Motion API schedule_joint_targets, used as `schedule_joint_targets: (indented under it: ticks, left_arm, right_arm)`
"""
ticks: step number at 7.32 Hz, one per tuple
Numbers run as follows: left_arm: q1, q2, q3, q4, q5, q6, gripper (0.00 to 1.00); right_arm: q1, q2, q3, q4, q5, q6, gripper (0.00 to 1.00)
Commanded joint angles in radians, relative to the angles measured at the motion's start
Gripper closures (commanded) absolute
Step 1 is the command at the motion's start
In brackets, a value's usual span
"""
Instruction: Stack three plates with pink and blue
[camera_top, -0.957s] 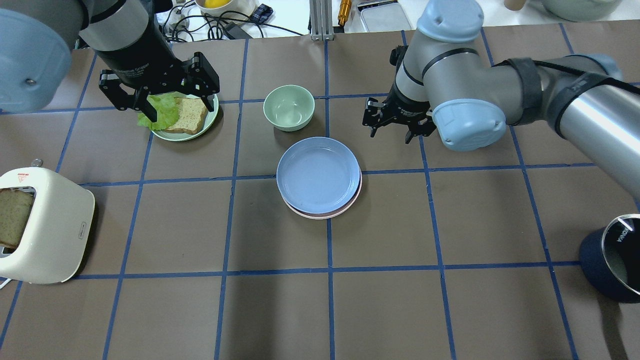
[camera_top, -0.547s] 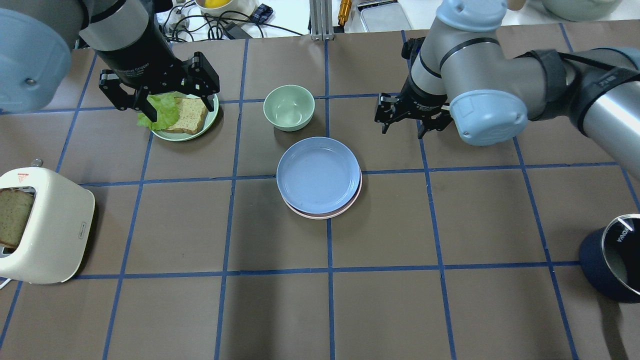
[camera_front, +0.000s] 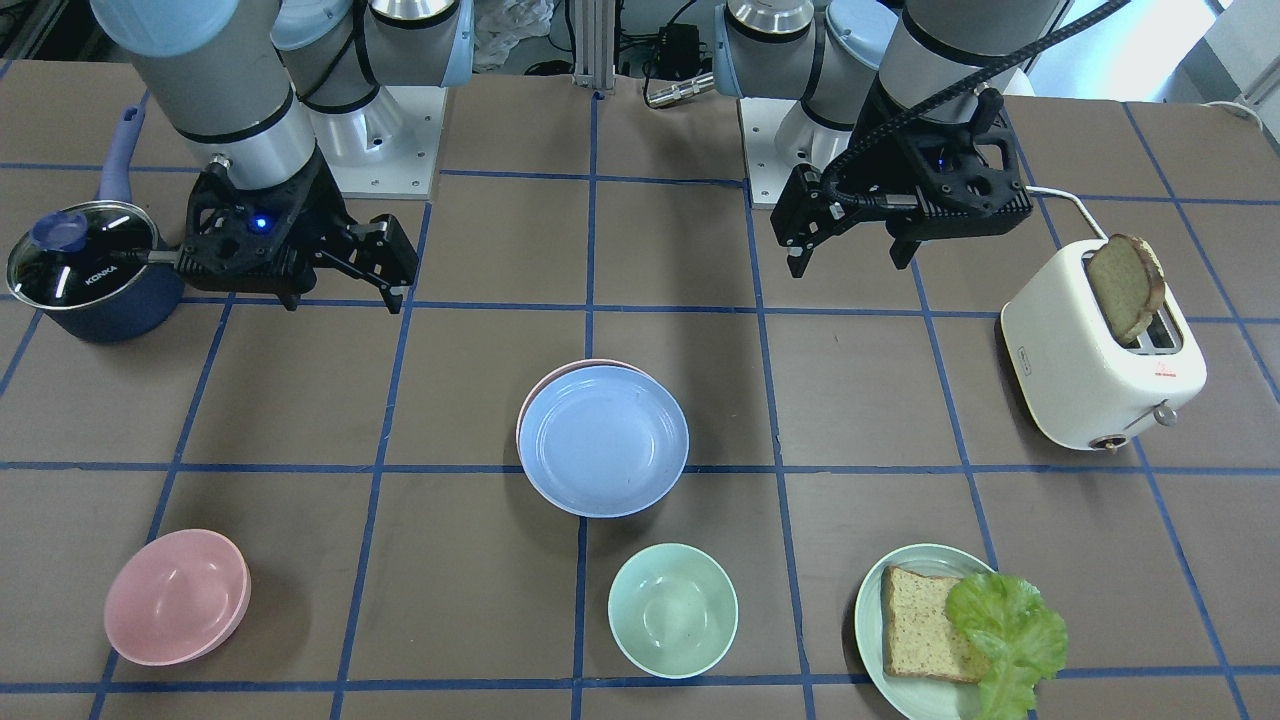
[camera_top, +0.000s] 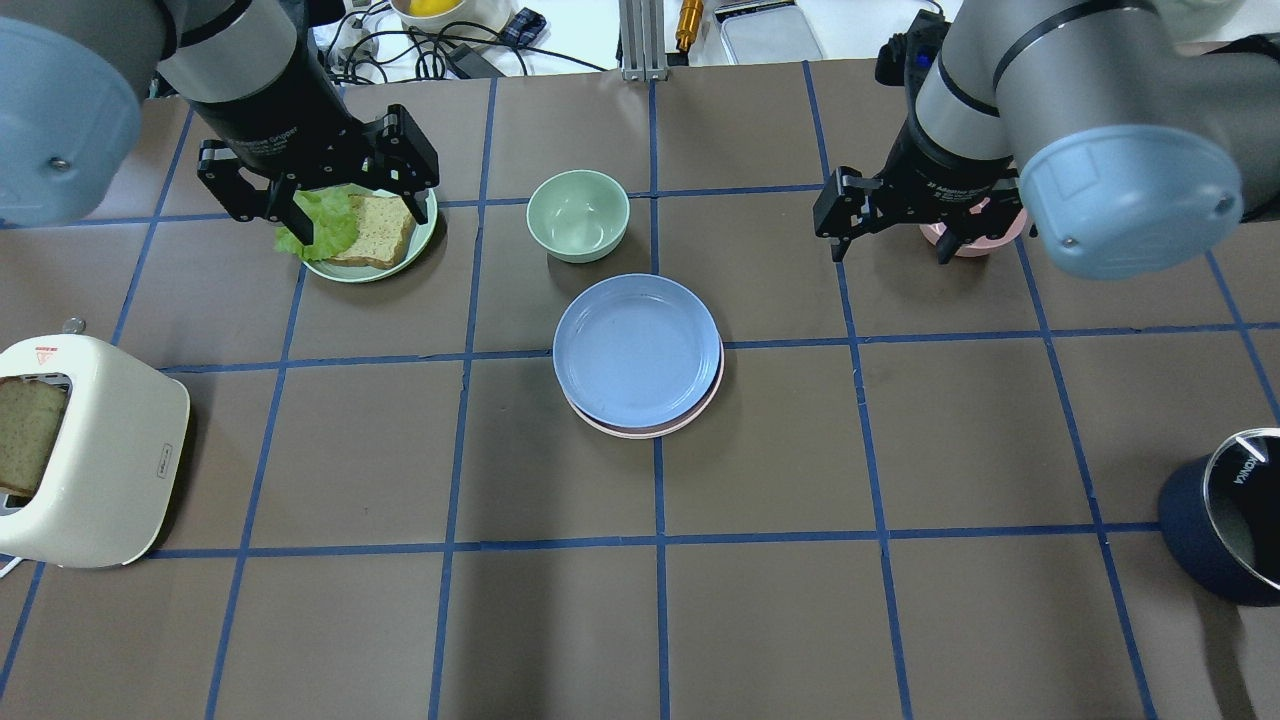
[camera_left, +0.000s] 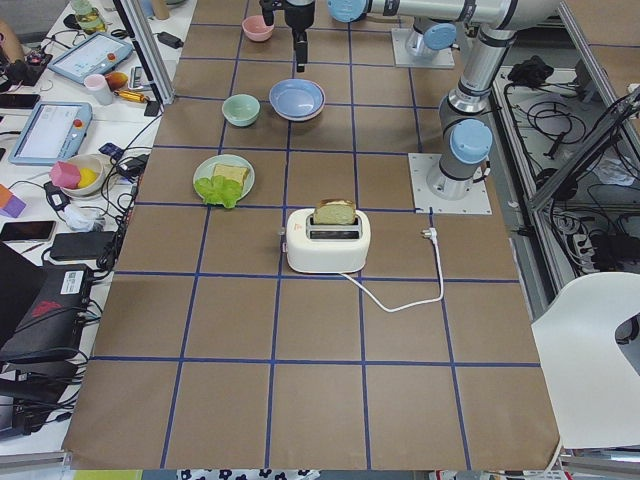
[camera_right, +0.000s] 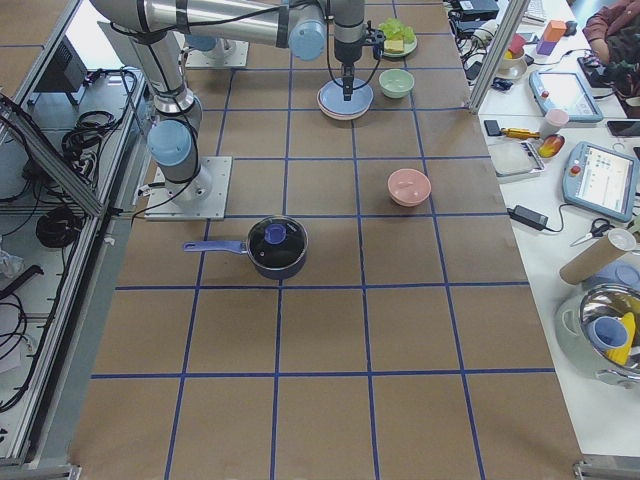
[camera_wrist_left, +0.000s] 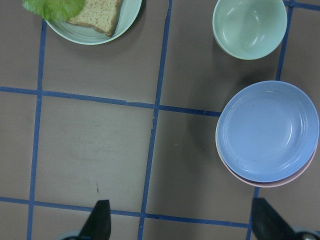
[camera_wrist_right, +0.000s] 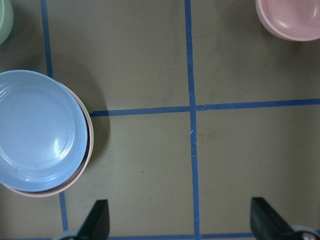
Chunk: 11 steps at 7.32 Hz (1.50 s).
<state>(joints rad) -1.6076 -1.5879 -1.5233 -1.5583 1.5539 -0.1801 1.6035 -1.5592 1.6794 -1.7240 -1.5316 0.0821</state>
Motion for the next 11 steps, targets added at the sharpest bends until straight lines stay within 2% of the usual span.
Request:
schedule_joint_targets:
  ticks: [1,3,11]
  left_arm:
    - [0.000,0.000,0.000,0.000,0.000,0.001,0.00]
    - [0.000,0.000,0.000,-0.002,0.000,0.001,0.00]
    - [0.000,0.000,0.000,0.000,0.000,-0.001,0.00]
  right_arm:
    - [0.000,-0.018,-0.119,0.202,0.005,0.001,0.00]
    - [0.001,-0.044,-0.156,0.268,0.010,-0.001,0.00]
    - [0.004,-0.059,-0.155,0.273,-0.002,-0.097,0.00]
